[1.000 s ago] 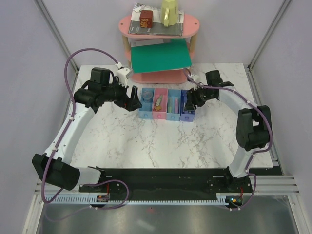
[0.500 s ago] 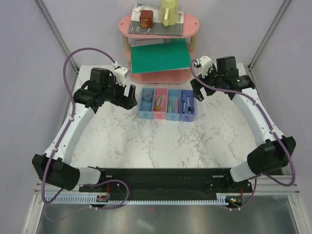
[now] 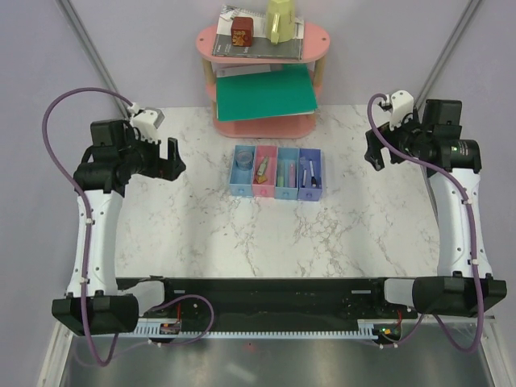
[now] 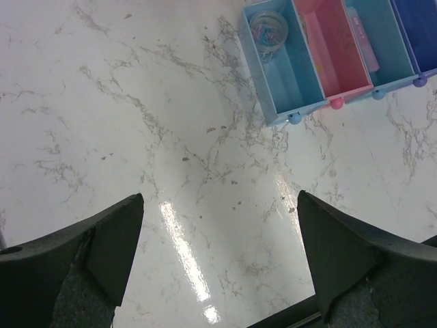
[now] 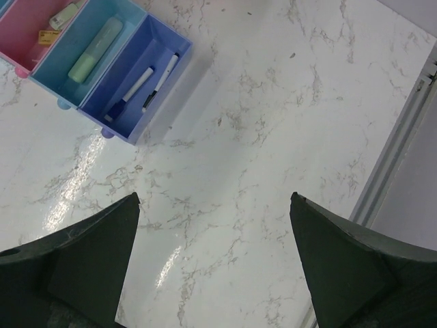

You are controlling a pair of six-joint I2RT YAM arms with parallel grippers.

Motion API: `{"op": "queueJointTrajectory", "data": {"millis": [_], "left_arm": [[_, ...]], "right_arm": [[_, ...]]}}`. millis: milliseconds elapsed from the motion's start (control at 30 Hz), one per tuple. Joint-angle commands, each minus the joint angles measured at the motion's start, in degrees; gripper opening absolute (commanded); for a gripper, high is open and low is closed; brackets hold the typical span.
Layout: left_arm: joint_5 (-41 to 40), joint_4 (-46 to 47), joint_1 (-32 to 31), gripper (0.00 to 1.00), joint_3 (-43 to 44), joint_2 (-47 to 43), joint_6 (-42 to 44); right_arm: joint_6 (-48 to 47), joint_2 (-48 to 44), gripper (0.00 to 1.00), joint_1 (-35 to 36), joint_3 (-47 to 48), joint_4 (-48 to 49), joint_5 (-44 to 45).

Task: Sort the stationery into containers
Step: Reset both arms

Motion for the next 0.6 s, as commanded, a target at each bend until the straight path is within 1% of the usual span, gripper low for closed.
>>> {"op": "queueJointTrajectory", "data": {"millis": [0, 167, 400, 567], "left_arm": [[4.53, -1.99, 1.24, 1.0, -1.51, -3.89, 5.43], [4.97, -1.21, 1.41, 1.0, -5.47, -7.22, 3.94], [4.44, -0.15, 1.5, 1.0, -7.5, -9.51, 2.98], [4.35, 1.26, 1.5, 1.0, -9.17, -11.1, 1.66]], "right_arm": [[-0.13, -0.89, 0.98, -0.85, 1.14, -1.4, -4.69], [1.72, -2.91, 0.98, -1.02, -0.17, -0.18, -6.72], [2.69, -6.25, 0.98, -1.02, -3.51, 2.2, -4.26], [4.61, -8.62, 0.98, -1.11, -7.02, 5.71, -2.68]]}}
